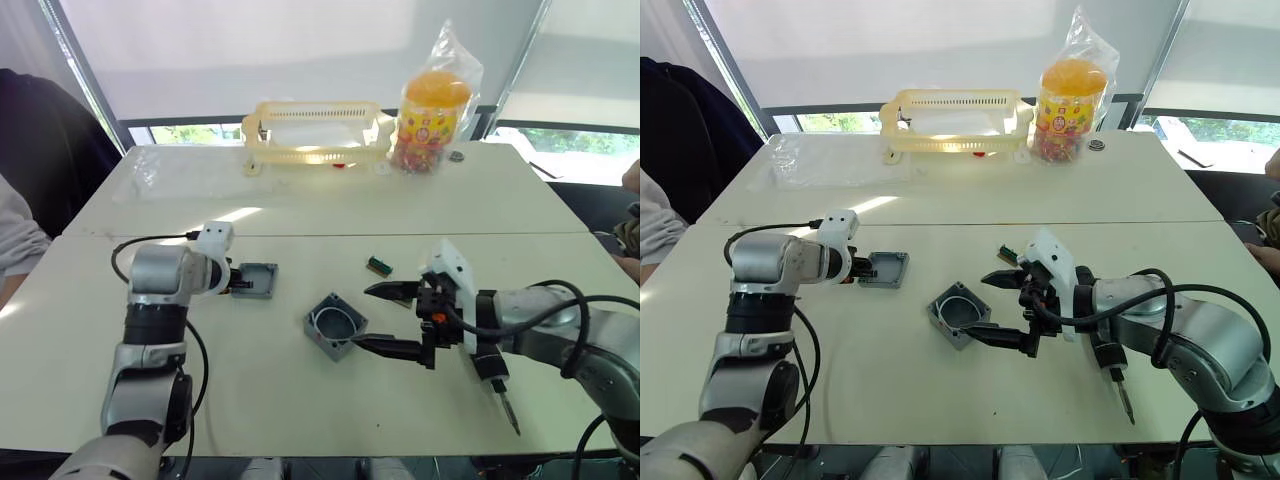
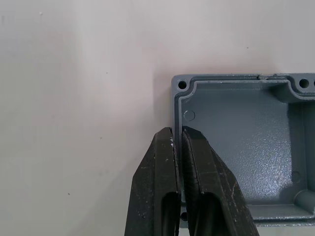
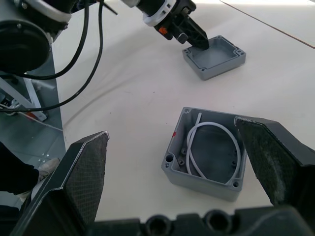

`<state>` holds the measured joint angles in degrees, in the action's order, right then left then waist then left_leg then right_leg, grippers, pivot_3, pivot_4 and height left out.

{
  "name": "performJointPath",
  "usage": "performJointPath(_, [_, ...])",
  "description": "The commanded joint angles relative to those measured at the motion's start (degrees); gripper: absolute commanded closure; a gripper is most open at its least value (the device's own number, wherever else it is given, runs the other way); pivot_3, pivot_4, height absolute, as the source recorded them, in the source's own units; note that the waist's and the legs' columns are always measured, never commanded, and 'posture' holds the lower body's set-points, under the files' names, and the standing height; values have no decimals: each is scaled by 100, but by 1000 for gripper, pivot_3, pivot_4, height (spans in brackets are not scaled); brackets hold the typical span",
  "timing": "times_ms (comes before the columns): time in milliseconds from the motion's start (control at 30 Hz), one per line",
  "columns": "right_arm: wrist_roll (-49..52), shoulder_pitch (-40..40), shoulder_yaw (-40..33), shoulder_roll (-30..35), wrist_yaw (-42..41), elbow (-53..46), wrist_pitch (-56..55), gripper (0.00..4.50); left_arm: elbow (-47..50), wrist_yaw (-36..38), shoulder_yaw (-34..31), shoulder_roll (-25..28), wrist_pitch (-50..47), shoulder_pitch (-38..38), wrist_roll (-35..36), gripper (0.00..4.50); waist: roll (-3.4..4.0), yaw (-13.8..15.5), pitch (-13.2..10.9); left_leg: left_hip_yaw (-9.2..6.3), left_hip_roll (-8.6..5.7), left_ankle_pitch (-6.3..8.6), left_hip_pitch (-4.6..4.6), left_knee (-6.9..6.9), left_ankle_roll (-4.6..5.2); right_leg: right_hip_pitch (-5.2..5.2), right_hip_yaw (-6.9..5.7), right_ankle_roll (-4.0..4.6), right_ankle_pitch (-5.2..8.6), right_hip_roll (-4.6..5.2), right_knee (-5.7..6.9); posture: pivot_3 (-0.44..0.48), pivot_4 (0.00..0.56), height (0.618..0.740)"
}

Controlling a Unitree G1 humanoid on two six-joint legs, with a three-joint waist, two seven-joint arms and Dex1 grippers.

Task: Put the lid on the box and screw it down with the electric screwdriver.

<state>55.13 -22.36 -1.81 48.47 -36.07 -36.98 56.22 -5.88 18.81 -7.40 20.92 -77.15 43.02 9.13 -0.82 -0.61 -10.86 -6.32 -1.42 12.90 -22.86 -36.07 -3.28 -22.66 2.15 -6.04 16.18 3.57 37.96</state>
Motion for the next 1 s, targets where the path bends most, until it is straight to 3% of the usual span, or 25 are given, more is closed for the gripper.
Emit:
performJointPath(33, [404, -390, -612, -525, 531, 408, -117, 0, 408, 232, -228, 130, 1722, -204, 108, 4462, -5, -3, -4, 0, 4, -2, -2, 0, -3, -3, 0, 2, -1, 0, 0, 0, 150, 740])
performJointPath(200, [256, -1200, -703, -1511, 1508, 1276, -138, 0, -18, 240, -968, -90, 4473, -89, 445, 4462, -10, 0, -7, 1, 11, -16, -53, 0, -26, -60, 2, 11, -9, -1, 2, 0, 150, 740])
performJointPath(333, [-78, -1599, -417, -1939, 1635, 1734, -236, 0, -233, 817, -981, -354, 5844, 50, 857, 4462, -10, 17, -7, 8, 2, -16, -60, 3, -26, -66, 2, 6, -12, 7, -1, 0, 150, 740])
performJointPath(533, [-585, -1982, -327, -2603, 1851, 2365, -585, 0, -199, 1524, -872, -751, 6718, 104, 1482, 4462, -10, -23, -7, 12, -6, -16, -62, -1, -25, -64, 10, -6, -19, 4, -6, 0, 150, 740])
performJointPath(733, [-1088, -2299, -186, -2923, 1776, 2744, -894, 0, 68, 1527, -508, -1035, 6832, 65, 1576, 4462, -9, -50, -8, 10, -1, -16, -61, 2, -23, -71, 10, -6, -19, -5, 1, 0, 150, 740])
performJointPath(1000, [-1117, -2497, -251, -3103, 1635, 2725, -866, 0, 98, 1554, -283, -1015, 6895, -36, 1537, 4462, -9, -50, -8, 10, 0, -16, -61, 2, -23, -71, 11, -7, -19, -7, 2, 0, 150, 740])
